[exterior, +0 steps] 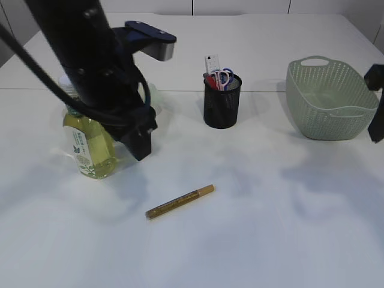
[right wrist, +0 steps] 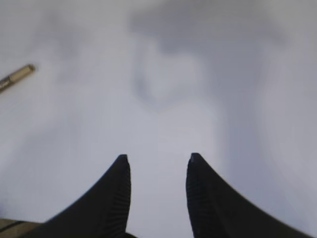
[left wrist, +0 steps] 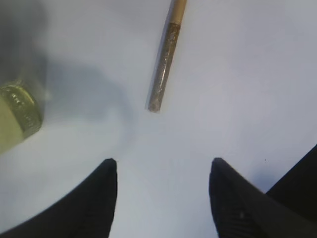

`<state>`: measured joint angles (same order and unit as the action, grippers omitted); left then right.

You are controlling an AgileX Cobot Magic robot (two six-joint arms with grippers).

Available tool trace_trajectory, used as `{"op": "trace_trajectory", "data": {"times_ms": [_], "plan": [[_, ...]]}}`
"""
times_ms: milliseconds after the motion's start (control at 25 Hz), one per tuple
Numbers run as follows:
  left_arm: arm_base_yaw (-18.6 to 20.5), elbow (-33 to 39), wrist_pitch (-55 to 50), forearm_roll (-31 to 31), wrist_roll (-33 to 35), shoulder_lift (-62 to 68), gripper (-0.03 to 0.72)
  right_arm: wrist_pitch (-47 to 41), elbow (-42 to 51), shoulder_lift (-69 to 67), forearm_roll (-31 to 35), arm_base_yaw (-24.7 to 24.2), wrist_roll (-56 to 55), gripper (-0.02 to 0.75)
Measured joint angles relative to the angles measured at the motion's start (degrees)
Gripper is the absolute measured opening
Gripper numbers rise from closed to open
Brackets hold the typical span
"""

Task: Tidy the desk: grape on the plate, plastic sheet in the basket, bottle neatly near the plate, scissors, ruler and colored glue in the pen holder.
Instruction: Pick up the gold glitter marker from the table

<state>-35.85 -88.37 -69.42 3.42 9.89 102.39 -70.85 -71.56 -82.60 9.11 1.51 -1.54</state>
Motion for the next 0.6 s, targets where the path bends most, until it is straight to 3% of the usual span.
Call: {"op": "trace_trajectory", "data": {"times_ms": [200,600], "plan": [[-2.14,-5.49,-0.31,0.00,1.45,9.38,0.434,0.00,6.44,1.34,3.81,0.00,1.54,0.313],[-5.18,-14.29,-0.31,-0.93,2.32,24.24,0.434,0.16,7.14,1.34,3.35,0.00,1.54,0.313]]}}
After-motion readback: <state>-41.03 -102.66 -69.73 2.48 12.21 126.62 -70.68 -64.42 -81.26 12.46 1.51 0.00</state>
